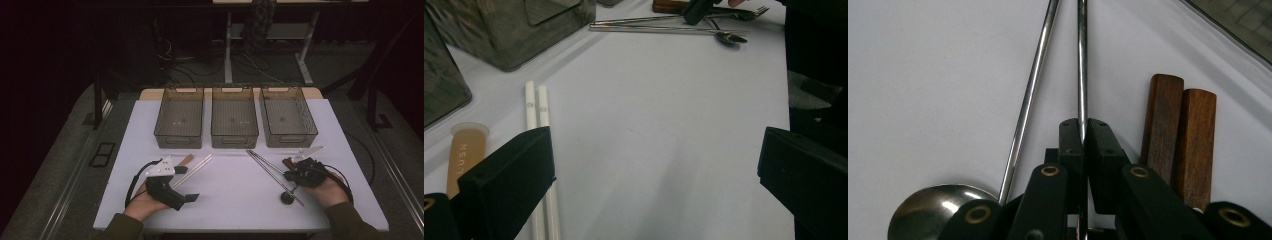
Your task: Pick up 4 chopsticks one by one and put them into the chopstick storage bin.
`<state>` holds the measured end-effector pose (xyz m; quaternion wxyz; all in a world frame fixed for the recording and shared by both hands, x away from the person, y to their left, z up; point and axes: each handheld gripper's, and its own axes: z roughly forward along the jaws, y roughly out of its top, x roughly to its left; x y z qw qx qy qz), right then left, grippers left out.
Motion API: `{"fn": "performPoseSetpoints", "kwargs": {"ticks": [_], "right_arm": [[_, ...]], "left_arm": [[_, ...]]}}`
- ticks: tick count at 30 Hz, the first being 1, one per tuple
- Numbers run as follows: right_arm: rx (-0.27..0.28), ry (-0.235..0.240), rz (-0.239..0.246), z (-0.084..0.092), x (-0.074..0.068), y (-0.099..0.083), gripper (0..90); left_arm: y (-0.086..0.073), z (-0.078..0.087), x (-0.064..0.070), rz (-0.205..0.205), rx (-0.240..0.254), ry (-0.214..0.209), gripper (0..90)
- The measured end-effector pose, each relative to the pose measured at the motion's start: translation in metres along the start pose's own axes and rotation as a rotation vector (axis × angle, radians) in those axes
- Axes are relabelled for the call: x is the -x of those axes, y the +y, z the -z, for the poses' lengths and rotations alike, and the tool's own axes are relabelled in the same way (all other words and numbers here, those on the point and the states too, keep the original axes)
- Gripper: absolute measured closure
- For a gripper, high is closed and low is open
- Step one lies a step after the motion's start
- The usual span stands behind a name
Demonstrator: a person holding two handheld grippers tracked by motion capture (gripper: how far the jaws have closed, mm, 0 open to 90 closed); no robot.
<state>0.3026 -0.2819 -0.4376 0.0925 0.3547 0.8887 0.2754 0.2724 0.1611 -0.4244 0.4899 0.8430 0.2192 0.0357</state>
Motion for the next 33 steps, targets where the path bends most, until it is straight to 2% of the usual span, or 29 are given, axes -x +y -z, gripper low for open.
{"fn": "performPoseSetpoints", "kwargs": {"ticks": [5,19,33], "right_arm": [[0.015,0.036,-0.007,0.003,0.0,0.0,85.1],[0.075,0.058,-0.009,0.016,0.003,0.0,85.1],[0.132,0.089,-0.015,0.028,0.0,0.004,85.1]], "left_arm": [[0.0,0.0,0.0,0.0,0.001,0.0,0.5],[0.0,0.0,0.0,-0.004,-0.001,-0.002,0.5],[-0.003,-0.002,-0.004,-0.021,-0.003,0.026,0.5]]}}
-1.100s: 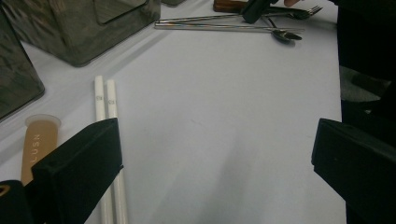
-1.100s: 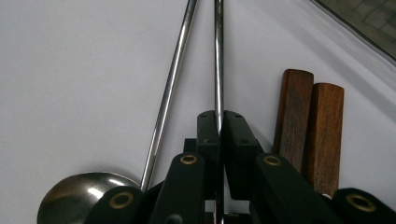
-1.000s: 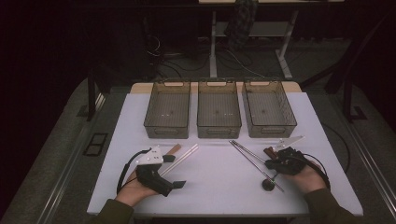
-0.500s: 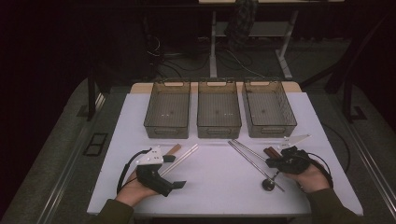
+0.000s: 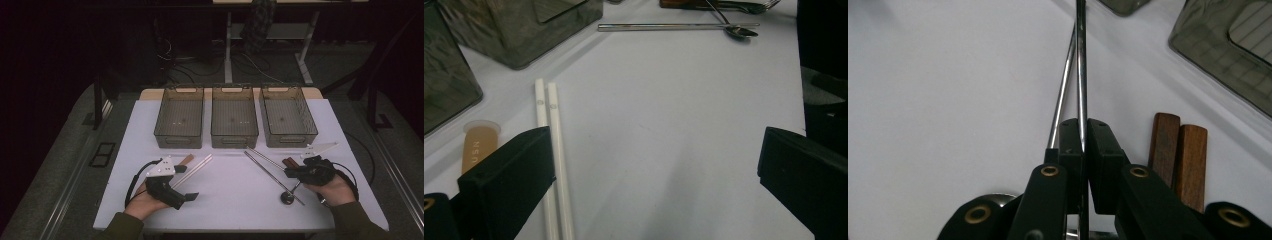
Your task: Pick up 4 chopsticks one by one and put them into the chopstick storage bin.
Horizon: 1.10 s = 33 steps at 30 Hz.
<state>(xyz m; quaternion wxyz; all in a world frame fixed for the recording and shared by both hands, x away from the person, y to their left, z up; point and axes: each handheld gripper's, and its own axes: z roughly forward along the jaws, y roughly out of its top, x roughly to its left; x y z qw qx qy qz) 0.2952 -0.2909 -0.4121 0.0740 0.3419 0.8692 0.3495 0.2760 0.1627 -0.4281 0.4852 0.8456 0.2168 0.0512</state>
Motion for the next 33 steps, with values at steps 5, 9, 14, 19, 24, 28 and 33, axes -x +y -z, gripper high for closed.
{"fn": "performPoseSetpoints", "kwargs": {"ticks": [5,9,14,19,24,28,33], "right_arm": [[0.026,0.013,-0.003,0.004,-0.003,0.004,85.1],[0.053,0.027,-0.004,0.008,-0.004,0.007,85.0],[0.07,0.028,-0.005,0.01,-0.005,0.01,85.1],[0.086,0.028,-0.01,0.01,-0.005,0.015,85.1],[0.101,0.03,-0.007,0.01,-0.009,0.023,85.0],[0.111,0.031,-0.012,0.009,-0.009,0.03,85.1],[0.115,0.028,-0.012,0.006,-0.012,0.038,85.1]], "left_arm": [[-0.001,0.0,-0.004,0.001,0.005,0.008,0.5],[-0.002,0.0,-0.008,0.012,0.003,0.012,0.5],[-0.002,0.001,-0.007,0.008,0.0,0.014,0.5],[-0.002,0.002,-0.006,0.01,0.008,0.013,0.5],[-0.002,0.002,-0.004,0.01,0.007,0.009,0.5],[-0.002,0.002,-0.004,0.013,0.009,0.01,0.5],[-0.002,0.001,-0.004,0.015,0.012,0.011,0.5]]}}
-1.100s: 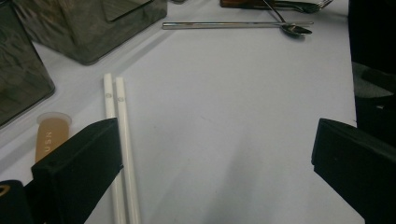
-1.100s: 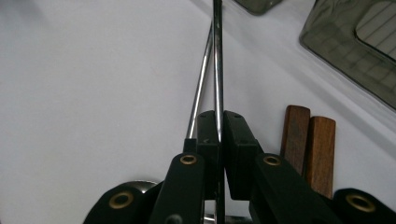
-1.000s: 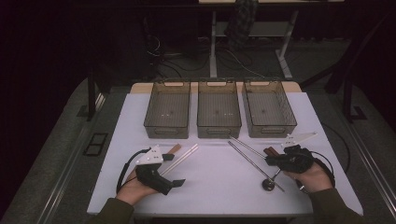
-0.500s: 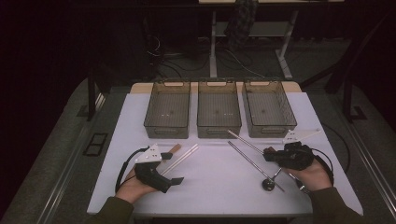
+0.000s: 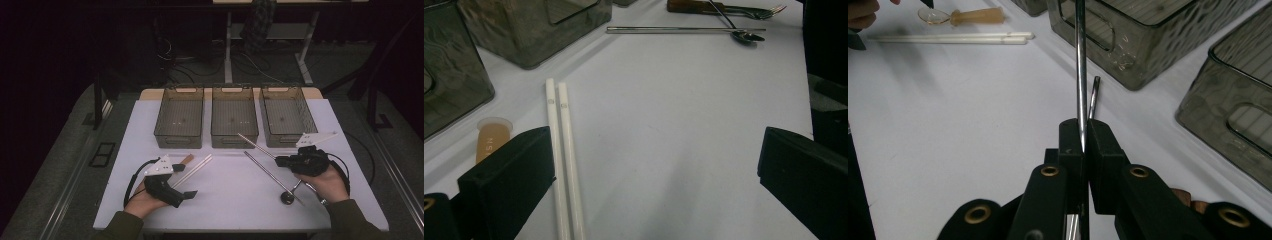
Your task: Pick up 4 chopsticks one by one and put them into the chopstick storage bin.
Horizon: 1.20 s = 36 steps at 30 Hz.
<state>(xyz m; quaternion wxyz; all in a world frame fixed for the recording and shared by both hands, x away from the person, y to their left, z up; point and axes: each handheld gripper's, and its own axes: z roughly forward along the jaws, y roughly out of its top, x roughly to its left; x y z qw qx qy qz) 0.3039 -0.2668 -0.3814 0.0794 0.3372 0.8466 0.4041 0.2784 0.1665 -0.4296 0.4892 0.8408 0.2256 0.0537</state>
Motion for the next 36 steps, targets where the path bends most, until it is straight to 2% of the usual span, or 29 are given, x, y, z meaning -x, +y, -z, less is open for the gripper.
{"fn": "performPoseSetpoints", "kwargs": {"ticks": [22,36], "right_arm": [[0.02,0.007,0.001,-0.021,-0.004,0.029,85.0],[0.02,0.01,0.03,-0.035,-0.012,0.049,85.0]], "left_arm": [[0.001,-0.002,0.002,-0.004,0.007,-0.009,0.5],[0.002,-0.001,0.002,-0.004,0.013,-0.011,0.5]]}}
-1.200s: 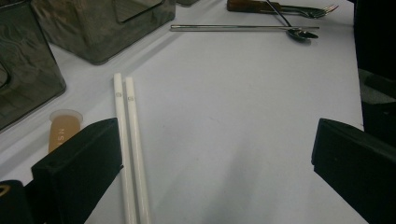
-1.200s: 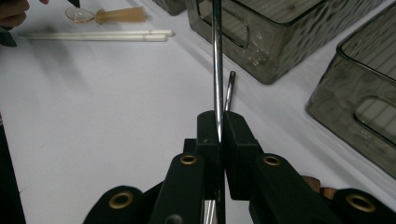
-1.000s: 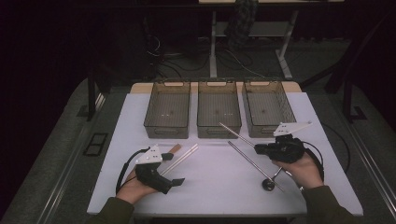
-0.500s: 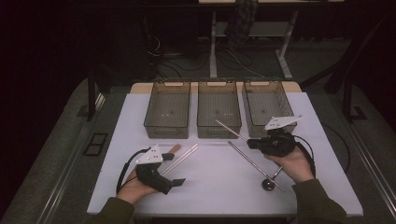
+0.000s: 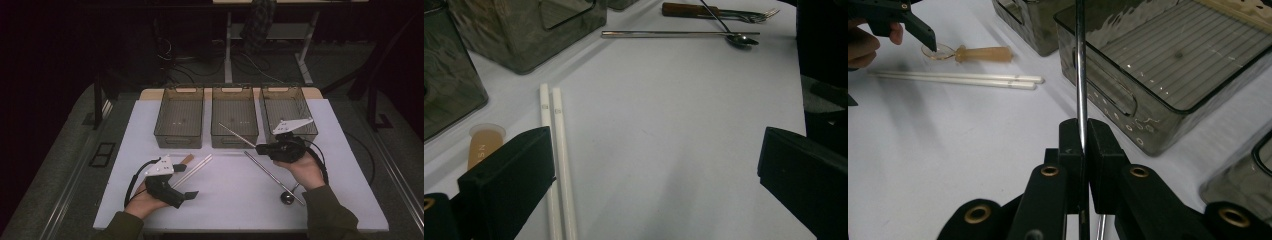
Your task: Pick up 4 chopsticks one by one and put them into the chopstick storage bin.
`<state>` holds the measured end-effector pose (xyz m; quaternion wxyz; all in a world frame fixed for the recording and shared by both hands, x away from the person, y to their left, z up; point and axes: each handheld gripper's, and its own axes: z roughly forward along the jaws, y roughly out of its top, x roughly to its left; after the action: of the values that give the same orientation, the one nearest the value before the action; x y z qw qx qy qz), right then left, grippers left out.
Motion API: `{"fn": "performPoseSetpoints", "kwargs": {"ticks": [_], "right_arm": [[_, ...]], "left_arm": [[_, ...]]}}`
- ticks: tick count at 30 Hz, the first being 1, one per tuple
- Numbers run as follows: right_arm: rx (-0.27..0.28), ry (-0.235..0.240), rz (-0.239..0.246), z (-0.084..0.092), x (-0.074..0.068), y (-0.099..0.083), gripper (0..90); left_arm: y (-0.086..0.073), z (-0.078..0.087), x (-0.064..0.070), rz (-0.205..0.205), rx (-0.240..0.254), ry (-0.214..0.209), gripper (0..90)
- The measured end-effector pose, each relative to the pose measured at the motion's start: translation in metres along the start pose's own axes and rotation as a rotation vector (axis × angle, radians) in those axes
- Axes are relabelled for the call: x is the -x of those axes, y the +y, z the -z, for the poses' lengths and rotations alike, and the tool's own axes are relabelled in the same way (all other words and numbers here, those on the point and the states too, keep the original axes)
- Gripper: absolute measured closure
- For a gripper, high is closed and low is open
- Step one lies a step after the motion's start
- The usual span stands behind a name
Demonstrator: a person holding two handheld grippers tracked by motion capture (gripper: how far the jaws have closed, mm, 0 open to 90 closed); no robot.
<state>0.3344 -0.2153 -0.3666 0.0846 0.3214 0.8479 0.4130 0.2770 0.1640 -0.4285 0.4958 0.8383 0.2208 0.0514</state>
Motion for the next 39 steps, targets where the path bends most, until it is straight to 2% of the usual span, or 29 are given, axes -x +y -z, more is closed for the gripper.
{"fn": "performPoseSetpoints", "kwargs": {"ticks": [17,39], "right_arm": [[0.002,0.02,0.004,-0.022,-0.005,0.028,85.0],[-0.01,0.004,-0.001,-0.049,-0.011,0.075,85.0]], "left_arm": [[0.001,0.0,0.0,0.004,0.008,-0.008,0.5],[0.001,0.001,0.002,0.002,0.019,-0.012,0.5]]}}
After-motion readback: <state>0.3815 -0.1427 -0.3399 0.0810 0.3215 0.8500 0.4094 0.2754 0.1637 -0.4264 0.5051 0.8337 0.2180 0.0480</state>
